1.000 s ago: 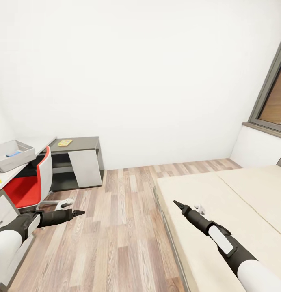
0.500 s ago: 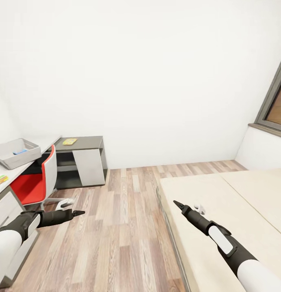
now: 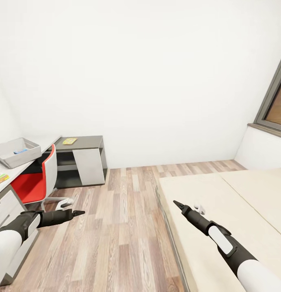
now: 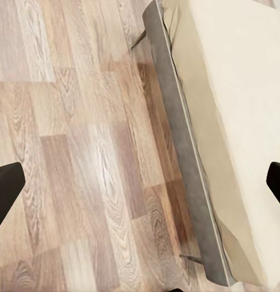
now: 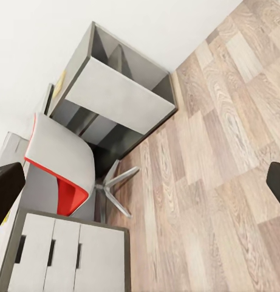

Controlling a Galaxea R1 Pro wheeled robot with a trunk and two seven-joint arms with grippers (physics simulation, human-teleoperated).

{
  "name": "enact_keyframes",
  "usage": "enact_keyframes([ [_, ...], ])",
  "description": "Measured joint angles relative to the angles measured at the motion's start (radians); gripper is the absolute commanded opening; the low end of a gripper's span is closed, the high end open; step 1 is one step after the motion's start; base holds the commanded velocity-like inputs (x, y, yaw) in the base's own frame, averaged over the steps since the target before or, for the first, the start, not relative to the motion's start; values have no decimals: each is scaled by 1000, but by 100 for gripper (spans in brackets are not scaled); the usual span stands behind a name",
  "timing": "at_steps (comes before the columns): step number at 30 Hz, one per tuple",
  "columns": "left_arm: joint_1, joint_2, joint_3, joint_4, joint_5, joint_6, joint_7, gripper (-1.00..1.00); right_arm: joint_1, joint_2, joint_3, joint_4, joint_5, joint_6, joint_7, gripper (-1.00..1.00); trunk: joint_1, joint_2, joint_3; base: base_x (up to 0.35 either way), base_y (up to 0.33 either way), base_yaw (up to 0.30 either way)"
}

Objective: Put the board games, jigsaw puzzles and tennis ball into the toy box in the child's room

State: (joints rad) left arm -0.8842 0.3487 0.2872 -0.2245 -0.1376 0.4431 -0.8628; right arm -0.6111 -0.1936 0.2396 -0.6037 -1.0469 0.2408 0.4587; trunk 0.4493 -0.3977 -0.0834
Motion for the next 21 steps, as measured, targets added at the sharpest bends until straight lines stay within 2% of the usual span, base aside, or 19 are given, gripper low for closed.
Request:
enact_keyframes([
  [12,0,-4,0,0,0,0,0,100,0,0,0,1,0,0,0,100,0,0,0,-17,-3,0],
  [21,0,-7,-1,0,-1,0,0,100,0,0,0,1,0,0,0,100,0,0,0,-1,-166,0],
])
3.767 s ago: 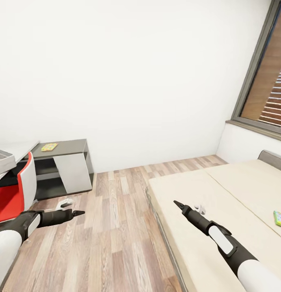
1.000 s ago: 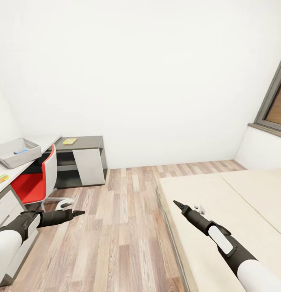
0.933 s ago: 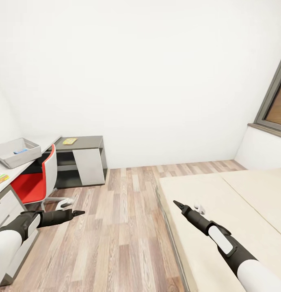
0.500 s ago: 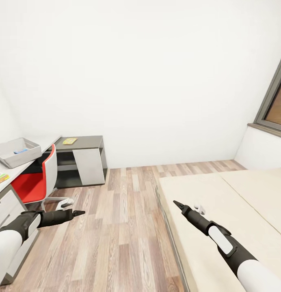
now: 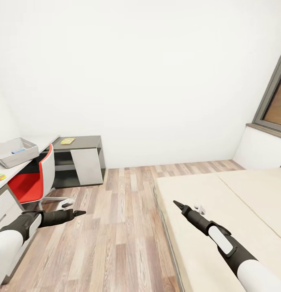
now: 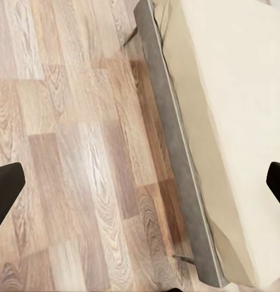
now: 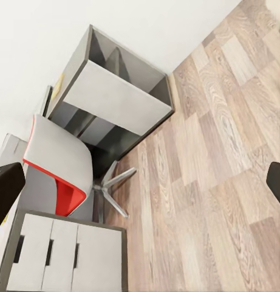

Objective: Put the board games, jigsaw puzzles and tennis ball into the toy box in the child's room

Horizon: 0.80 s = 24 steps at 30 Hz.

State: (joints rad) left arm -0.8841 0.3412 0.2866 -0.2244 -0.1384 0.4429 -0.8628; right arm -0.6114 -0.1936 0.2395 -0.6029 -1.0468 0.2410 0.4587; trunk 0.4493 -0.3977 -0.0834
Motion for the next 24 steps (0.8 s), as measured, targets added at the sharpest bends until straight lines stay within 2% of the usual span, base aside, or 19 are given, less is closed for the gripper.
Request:
enact_keyframes([
  [9,0,0,1,0,1,0,0,100,0,0,0,0,0,0,1,100,0,0,0,0,-30,0],
  [16,0,-1,-2,0,0,0,0,100,0,0,0,0,0,0,1,100,0,0,0,-23,-146,0],
  [24,0,-2,0,0,0,0,0,100,0,1,0,-1,0,0,0,100,0,0,0,-4,-40,23],
])
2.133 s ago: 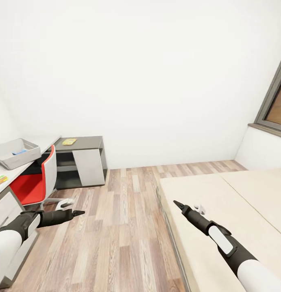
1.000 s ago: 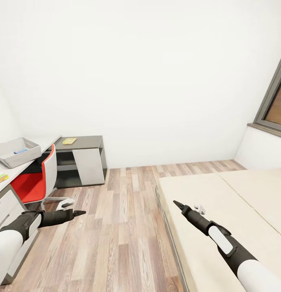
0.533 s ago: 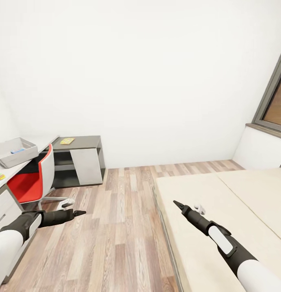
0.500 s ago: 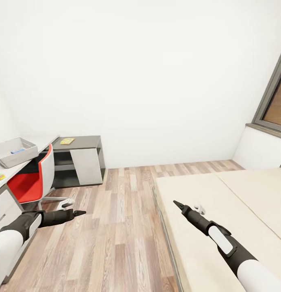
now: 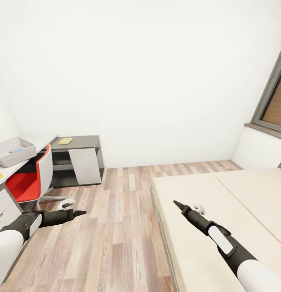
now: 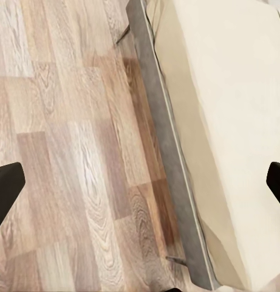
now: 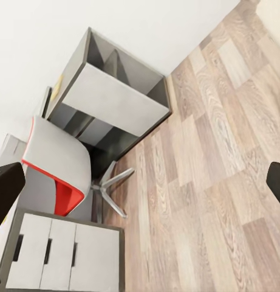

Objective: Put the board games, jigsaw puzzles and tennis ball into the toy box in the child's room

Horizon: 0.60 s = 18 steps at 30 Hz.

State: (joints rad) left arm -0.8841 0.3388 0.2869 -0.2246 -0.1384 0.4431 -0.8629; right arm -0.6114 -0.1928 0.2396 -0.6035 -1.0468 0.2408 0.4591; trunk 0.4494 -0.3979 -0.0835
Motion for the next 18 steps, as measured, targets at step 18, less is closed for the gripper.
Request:
enact_keyframes([
  [18,0,-1,0,0,0,0,0,100,0,-1,0,0,0,0,0,100,0,0,0,0,-2,82],
])
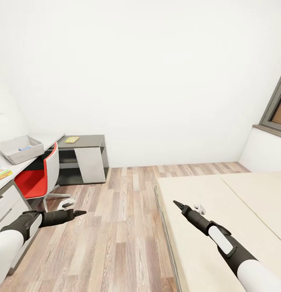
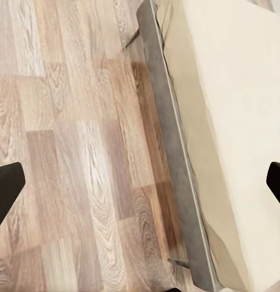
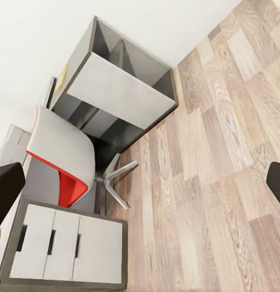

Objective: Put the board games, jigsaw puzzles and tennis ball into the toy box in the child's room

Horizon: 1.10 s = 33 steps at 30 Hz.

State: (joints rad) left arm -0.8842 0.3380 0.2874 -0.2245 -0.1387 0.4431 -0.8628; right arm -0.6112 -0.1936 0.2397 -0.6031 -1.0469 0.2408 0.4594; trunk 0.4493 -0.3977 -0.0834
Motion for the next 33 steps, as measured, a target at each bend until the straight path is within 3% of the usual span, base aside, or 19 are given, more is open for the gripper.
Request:
enact_keyframes([
  [14,0,-5,-1,0,0,0,0,100,0,0,0,0,0,0,0,100,0,0,0,0,-119,1],
  [33,0,-6,0,0,0,0,0,100,0,-1,0,0,0,-8,1,100,0,0,1,0,-12,20],
])
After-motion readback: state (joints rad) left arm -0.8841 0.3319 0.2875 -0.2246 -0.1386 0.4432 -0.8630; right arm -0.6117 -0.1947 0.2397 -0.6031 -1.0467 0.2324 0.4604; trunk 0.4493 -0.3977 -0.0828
